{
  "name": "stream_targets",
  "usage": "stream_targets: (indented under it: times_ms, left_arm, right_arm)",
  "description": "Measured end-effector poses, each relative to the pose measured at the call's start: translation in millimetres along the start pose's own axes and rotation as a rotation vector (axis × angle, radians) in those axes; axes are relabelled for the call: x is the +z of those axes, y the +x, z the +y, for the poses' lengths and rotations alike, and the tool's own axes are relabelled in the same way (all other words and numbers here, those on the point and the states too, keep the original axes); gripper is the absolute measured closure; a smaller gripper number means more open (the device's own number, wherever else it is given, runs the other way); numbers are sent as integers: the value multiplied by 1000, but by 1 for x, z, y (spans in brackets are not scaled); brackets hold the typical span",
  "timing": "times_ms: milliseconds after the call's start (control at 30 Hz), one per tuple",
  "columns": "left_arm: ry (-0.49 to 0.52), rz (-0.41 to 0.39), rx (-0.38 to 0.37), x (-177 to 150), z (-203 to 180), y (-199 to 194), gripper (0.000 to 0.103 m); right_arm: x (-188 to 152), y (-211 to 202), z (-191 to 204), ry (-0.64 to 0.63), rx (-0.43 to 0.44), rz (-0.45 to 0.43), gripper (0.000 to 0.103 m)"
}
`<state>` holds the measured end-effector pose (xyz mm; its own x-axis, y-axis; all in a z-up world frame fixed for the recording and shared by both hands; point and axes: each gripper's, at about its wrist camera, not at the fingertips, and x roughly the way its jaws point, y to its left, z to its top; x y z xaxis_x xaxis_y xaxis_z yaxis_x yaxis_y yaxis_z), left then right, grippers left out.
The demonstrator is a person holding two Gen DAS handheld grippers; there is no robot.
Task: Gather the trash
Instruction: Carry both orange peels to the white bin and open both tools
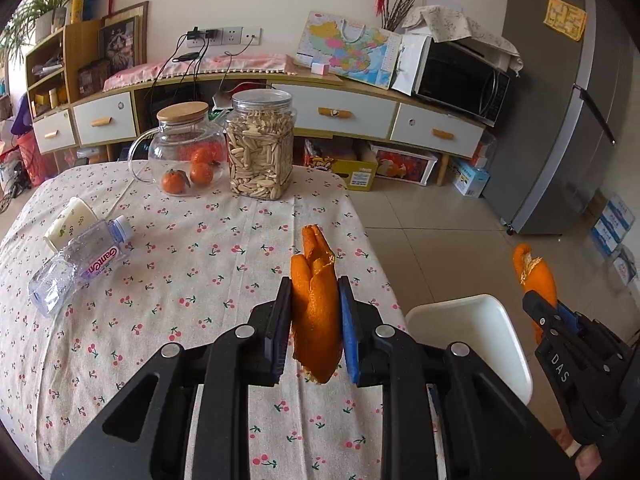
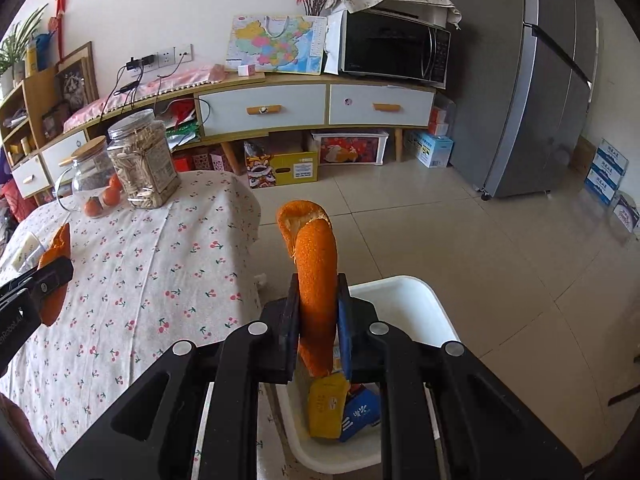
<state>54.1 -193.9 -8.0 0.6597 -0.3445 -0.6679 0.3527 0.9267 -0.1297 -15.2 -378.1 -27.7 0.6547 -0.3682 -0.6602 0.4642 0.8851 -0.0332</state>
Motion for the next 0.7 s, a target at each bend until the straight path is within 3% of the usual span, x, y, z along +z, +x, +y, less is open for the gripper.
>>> stream_targets:
  times_ms: [100, 267, 367, 700]
  left_arm:
    - [21, 6, -24, -1, -17, 3, 80]
    - [60, 24, -73, -6, -49, 10, 80]
    - [96, 34, -114, -10, -68, 14, 80]
    - [148, 142, -272, -27, -112, 39, 77]
  right_arm:
    - [-4, 0, -14, 7, -33, 3, 81]
    - [-8, -7, -42, 59, -125, -15, 30]
    - [-9, -12, -59, 102, -212, -39, 11]
    - [-18, -11, -100, 156, -343, -18, 7]
